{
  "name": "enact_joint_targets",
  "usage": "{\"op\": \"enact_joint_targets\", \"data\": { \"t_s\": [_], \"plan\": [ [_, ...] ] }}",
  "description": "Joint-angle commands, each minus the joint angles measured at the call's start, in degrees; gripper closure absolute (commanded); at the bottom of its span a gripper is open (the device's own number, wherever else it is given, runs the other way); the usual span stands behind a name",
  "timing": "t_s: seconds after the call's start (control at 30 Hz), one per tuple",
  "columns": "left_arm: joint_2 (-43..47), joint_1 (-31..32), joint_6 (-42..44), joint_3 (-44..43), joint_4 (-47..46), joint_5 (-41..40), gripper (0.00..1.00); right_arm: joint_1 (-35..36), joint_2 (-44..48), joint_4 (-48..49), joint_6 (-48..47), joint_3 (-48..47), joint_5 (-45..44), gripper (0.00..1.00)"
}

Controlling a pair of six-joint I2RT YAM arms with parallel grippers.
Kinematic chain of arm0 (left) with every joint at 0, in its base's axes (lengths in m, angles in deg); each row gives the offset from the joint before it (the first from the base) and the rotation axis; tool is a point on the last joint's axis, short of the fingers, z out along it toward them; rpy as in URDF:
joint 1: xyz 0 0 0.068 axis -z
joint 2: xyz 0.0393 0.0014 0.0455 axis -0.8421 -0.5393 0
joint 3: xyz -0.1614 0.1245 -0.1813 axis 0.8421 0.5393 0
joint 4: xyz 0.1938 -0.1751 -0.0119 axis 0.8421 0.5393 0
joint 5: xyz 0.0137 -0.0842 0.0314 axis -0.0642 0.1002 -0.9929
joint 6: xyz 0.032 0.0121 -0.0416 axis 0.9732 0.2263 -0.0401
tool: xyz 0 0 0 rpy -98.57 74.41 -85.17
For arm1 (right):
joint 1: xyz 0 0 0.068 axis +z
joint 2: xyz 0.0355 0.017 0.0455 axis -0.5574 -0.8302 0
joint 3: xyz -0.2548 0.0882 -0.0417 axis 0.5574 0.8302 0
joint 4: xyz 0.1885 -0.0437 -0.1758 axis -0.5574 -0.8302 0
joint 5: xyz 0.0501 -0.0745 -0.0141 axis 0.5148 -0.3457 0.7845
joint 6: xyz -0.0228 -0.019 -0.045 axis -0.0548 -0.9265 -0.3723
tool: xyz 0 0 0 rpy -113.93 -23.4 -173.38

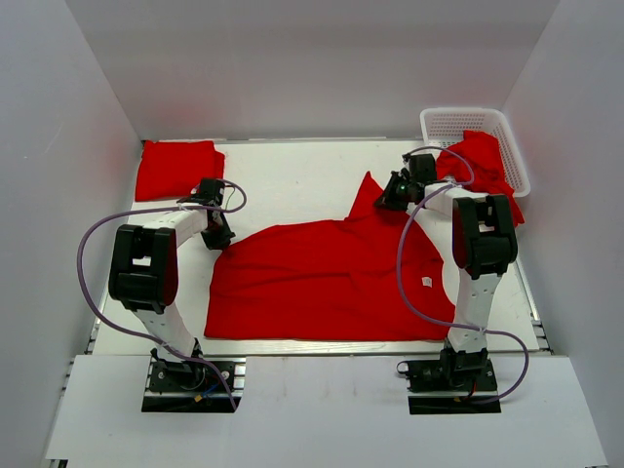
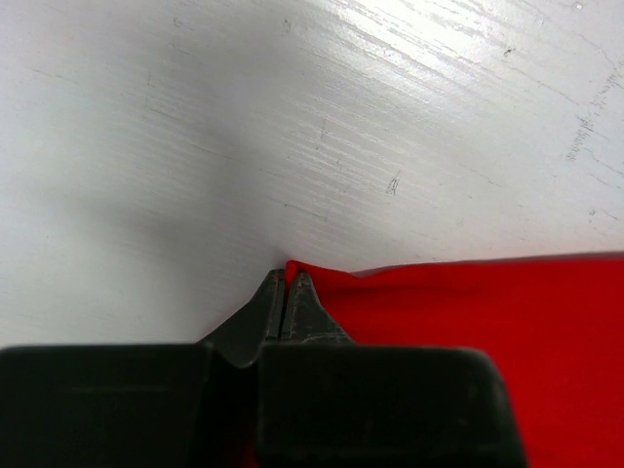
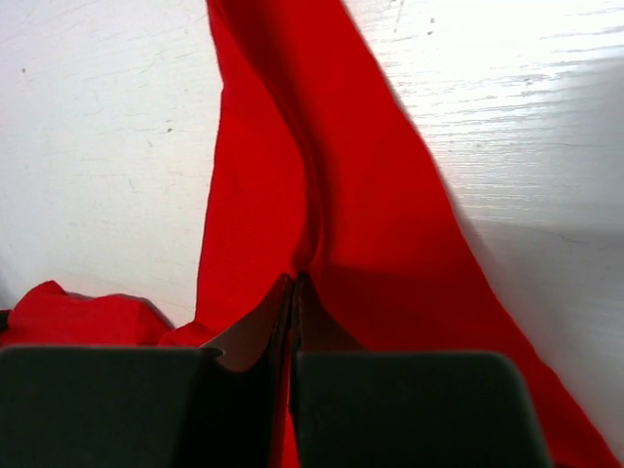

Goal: Fold and stack the t-shirts
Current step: Grap the side of the flattened tshirt furthest away from the robot with both arms

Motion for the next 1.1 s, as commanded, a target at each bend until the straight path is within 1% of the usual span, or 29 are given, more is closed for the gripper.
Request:
{"op": "enact_joint_targets", "data": {
  "t_s": [0.0, 0.1, 0.13, 0.2, 0.23, 0.27, 0.43, 0.53, 0.57, 0.6, 0.8, 1.07],
  "plan": [
    [0.92, 0.07, 0.51, -0.88, 1.56, -1.04, 1.0, -0.21, 1.26, -1.26, -0.98, -1.3, -1.63, 1.0],
    [2.32, 0.07, -0.01, -0.89, 2.18, -1.04, 1.0, 0.06, 3.2, -1.52, -1.24, 0.28, -1.89, 1.0],
    [2.33, 0.07, -0.01, -1.41, 2.79, -1.04, 1.0, 0.23, 5.38, -1.61, -1.16, 0.89, -2.32, 1.0],
    [3.03, 0.07, -0.63, -1.42, 2.79, -1.57, 1.0, 0.32, 7.24, -1.7, 0.42, 4.14, -2.94, 1.0],
    [3.9, 0.07, -0.63, -1.42, 2.79, -1.57, 1.0, 0.41, 10.55, -0.65, 1.56, 5.45, -2.68, 1.0],
    [4.52, 0.07, -0.63, -1.42, 2.18, -1.57, 1.0, 0.41, 11.72, -0.38, 2.35, 9.29, -2.94, 1.0],
    [5.05, 0.07, -0.63, -1.42, 2.18, -1.57, 1.0, 0.85, 22.69, 2.25, 4.9, 18.89, -4.17, 1.0],
    [6.1, 0.6, -0.63, -1.42, 1.57, -1.57, 1.0, 1.28, 27.27, 2.08, 4.91, 22.95, -4.7, 1.0],
    [6.11, 0.6, 0.16, -1.42, 0.69, -1.57, 1.0, 1.46, 30.07, 1.21, 4.21, 23.57, -6.27, 1.0],
    [7.85, 0.6, 0.16, -0.72, 0.16, -1.05, 1.0, 1.46, 31.05, 0.16, 4.2, 25.05, -6.55, 1.0],
    [12.52, 0.6, 2.36, 1.66, -3.27, 1.41, 1.0, 1.9, 40.01, -3.54, 4.12, 27.18, -8.57, 1.0],
    [16.04, 0.6, 2.36, 2.8, -3.27, 0.36, 1.0, 3.49, 46.71, -10.75, 2.62, 26.65, -11.29, 1.0]
  ]
}}
